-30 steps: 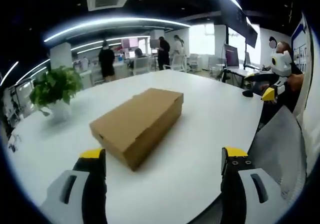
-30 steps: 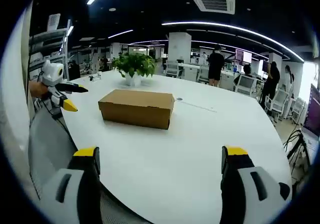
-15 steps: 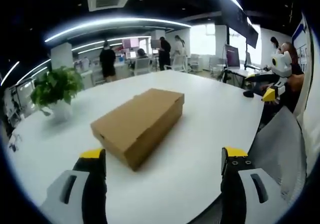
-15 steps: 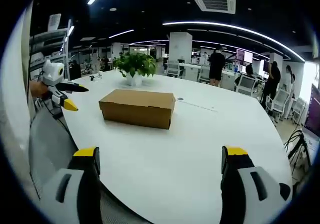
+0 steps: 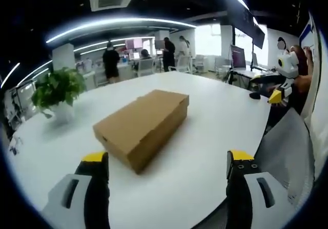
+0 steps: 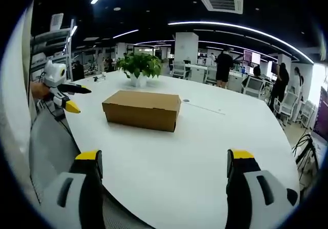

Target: Operate the shoe box by opening the lid, removing the specified soft item, and placing it in the target area until the item is outside and the box remains undamaged.

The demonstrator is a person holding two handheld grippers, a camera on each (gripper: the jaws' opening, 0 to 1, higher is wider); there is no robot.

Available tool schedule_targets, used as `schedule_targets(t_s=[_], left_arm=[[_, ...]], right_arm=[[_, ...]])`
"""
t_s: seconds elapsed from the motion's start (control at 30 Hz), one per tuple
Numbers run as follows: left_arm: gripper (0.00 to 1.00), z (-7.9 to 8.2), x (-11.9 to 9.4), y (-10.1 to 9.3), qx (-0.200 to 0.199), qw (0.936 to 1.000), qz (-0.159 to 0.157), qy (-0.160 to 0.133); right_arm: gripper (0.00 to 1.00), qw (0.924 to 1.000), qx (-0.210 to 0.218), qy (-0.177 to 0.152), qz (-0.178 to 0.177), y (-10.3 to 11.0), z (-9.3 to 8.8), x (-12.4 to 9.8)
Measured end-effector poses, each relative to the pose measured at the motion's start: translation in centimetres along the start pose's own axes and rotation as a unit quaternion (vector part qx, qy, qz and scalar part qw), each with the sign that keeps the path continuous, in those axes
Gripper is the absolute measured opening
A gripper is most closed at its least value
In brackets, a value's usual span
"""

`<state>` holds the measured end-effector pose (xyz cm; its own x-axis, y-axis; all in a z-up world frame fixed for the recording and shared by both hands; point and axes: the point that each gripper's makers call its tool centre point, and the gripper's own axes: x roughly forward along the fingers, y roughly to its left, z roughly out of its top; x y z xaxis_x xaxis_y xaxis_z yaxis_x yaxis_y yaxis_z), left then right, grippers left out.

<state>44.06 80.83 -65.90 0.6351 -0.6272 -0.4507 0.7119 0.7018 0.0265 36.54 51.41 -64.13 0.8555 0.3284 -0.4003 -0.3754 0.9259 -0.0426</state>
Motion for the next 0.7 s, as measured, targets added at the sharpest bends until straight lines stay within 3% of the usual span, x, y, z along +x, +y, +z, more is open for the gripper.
schedule_targets(t_s=[0.7], left_arm=[[0.94, 0.3, 1.6, 0.4, -0.003, 0.9998, 0.015, 0.013]], right_arm=[[0.96, 0.999, -0.025, 0.003, 0.037, 0.0, 1.2, 1.9]])
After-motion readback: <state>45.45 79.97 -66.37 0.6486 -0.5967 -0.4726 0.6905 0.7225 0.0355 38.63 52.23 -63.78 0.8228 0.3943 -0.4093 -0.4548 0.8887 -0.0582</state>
